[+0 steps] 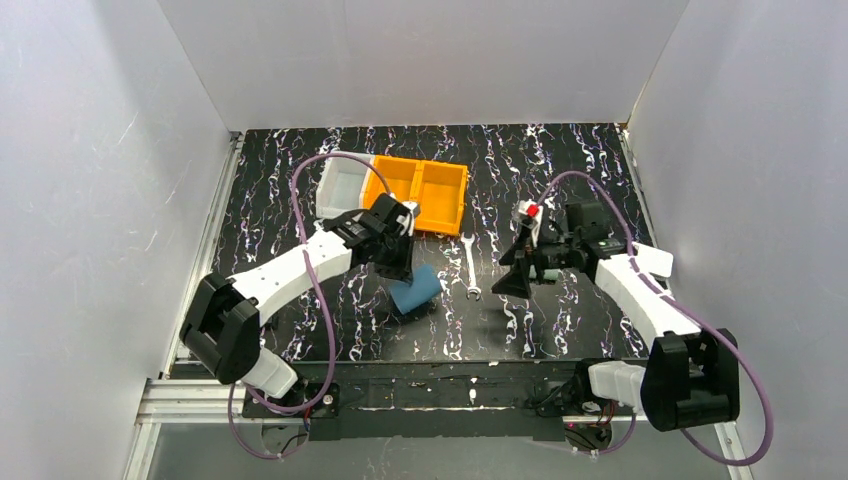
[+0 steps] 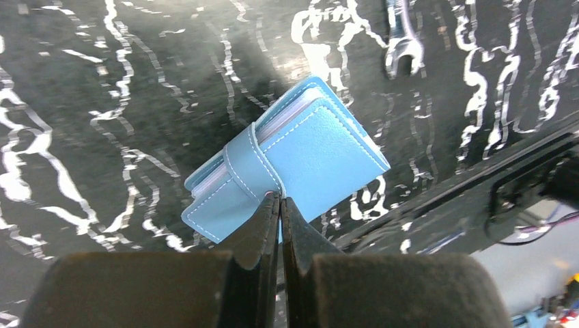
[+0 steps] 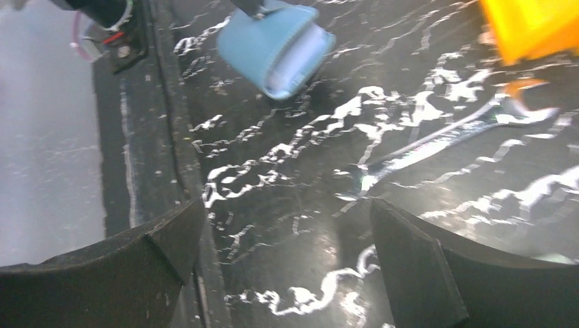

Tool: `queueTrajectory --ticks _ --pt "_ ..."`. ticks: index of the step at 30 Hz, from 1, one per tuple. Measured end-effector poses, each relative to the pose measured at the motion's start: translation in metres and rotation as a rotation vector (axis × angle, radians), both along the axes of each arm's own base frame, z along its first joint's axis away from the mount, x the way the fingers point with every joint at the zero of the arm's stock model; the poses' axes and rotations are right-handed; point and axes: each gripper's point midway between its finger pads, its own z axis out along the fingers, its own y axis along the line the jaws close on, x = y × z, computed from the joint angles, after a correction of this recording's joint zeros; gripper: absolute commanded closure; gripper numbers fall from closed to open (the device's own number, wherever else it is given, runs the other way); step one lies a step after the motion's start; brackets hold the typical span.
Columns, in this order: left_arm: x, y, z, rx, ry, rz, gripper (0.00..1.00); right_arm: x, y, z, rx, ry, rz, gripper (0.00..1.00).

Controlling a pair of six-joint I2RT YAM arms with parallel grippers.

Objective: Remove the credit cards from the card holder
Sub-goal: Open the card holder at the center of the board.

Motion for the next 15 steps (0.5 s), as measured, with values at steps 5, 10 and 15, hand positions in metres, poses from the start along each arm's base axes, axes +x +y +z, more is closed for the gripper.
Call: queueTrajectory --ticks 5,10,15 --pt "-0.005 -0.033 0.0 -0.053 -0.009 0.054 1.0 -0.017 0.029 -0.019 0.022 0.137 0.066 0.0" --pt "-0.008 -0.059 0.004 -0.086 -0.052 0.089 1.0 -0.018 0.046 -0.036 0.02 0.274 0.045 0.0" --pt "-0.008 -0.079 0.003 -0.101 -0.073 0.107 1.0 -0.017 0.055 -0.042 0.008 0.323 0.012 0.0"
